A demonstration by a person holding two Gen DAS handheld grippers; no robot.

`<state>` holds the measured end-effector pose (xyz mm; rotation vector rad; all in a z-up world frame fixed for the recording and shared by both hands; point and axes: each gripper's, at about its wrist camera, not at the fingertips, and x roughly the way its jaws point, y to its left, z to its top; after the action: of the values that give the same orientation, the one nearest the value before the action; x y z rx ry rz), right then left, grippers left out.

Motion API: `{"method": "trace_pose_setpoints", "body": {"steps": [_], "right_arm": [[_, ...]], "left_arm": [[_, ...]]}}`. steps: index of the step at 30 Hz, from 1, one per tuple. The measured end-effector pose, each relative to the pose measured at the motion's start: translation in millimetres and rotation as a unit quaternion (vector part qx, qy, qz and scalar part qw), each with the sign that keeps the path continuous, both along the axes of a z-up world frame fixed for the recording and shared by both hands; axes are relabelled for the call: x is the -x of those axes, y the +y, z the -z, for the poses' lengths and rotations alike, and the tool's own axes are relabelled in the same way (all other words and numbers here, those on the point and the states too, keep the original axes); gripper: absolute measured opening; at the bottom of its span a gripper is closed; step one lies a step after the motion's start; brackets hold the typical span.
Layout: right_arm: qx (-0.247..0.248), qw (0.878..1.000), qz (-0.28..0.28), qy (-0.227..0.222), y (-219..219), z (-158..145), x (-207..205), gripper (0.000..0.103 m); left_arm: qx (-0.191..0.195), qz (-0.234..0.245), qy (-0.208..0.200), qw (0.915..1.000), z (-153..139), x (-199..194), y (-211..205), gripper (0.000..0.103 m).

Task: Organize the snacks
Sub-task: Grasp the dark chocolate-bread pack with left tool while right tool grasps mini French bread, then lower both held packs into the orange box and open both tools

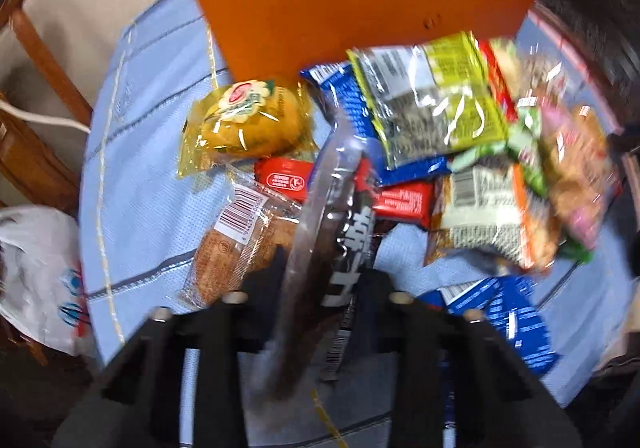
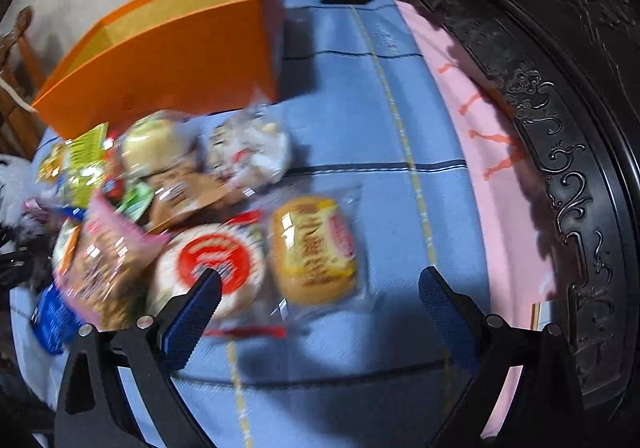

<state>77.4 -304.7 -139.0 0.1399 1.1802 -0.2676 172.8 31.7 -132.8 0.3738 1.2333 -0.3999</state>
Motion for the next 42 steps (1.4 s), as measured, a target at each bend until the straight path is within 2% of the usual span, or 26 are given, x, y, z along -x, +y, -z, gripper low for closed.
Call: {"method": "trace_pose_setpoints", "body": {"steps": [2,6,7,9,10,11,13,20,25,30,35,42], "right_arm": [[0.009,1.0,-0.004,0.012,0,11,-13,0.099],[0.041,0.998,-0.012,0.051,4,39,-38,0.097],[0.041,0.997,-0.015,0.063,4,43,-42,0.085],[0.016,0.998,-0.029,0.061,5,41,-45,0.066],[0.025,0.997,-0.039,0.068,9,38,-46,0.057],[0.056,0.995,-0.045,0.071,13,34,-45,0.053],[0.041,0.997,-0.042,0.057,11,24,-40,0.052],[-0.019,0.999,-0.028,-0.019,-1,-29,-21,0.052],[-0.069,0.992,-0.046,-0.091,0,-74,-24,0.052],[-0.135,0.98,-0.068,-0.132,2,-104,-35,0.052],[-0.137,0.975,-0.09,-0.148,12,-120,-51,0.052],[-0.137,0.963,-0.123,-0.195,23,-151,-110,0.052]], "left_arm": [[0.023,-0.013,0.013,0.9996,-1,-5,8,0.025],[0.029,-0.02,0.013,0.9993,-1,-5,9,0.026],[0.032,-0.024,0.013,0.9991,0,-6,9,0.026],[0.038,-0.029,0.016,0.9988,1,-8,11,0.026],[0.043,-0.033,0.02,0.9983,1,-9,13,0.025],[0.047,-0.037,0.022,0.9979,0,-10,16,0.025],[0.059,-0.046,0.025,0.9969,-3,-15,23,0.024],[0.112,-0.071,0.006,0.9912,-48,-11,43,0.024],[0.152,-0.08,-0.007,0.9851,-81,-15,43,0.024],[0.178,-0.074,-0.016,0.9812,-100,-24,27,0.025],[0.189,-0.06,-0.029,0.9797,-117,-35,5,0.025],[0.203,-0.042,-0.068,0.9759,-149,-80,-30,0.025]]}}
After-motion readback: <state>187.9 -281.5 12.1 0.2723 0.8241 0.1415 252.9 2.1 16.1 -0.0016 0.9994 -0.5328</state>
